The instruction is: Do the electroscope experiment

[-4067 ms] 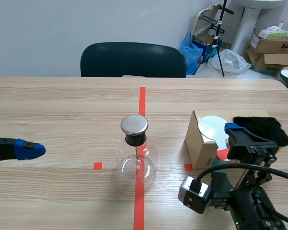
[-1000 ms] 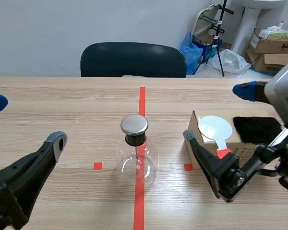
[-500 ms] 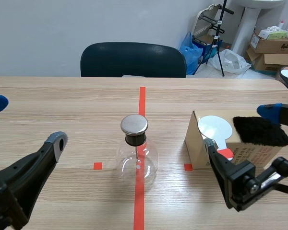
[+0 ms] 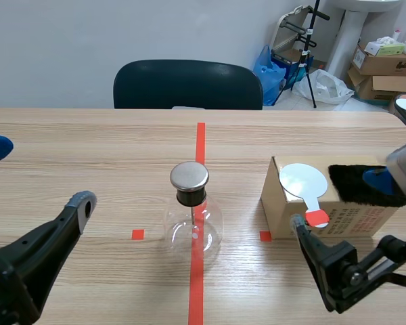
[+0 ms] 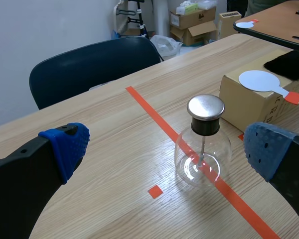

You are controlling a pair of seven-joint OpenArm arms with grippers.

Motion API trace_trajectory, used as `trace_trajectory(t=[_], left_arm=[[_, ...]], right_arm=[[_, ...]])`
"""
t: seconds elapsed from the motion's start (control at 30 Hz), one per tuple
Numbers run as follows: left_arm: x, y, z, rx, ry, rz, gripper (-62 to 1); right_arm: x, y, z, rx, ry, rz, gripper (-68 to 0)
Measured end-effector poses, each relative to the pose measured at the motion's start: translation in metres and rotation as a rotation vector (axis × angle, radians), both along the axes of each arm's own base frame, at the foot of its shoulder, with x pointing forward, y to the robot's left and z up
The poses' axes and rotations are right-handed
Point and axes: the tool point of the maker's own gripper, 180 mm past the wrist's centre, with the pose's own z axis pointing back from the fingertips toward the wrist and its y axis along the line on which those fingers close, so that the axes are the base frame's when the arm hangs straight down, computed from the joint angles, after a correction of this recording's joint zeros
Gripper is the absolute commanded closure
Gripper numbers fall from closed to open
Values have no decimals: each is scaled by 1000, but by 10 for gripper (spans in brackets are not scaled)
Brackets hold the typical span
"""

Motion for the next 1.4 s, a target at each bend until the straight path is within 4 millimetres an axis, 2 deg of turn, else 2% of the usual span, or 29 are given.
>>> trace_trajectory(t=[0.43,0.7,1.4], left_arm=[[0,0,0,0,0,0,-623],[0,0,0,0,0,0,-623],[0,0,0,0,0,0,-623]], right_arm=[[0,0,1,3,-5,1,-679],[2,4,14,38,-71,16,-679],[2,4,14,38,-71,16,-679]])
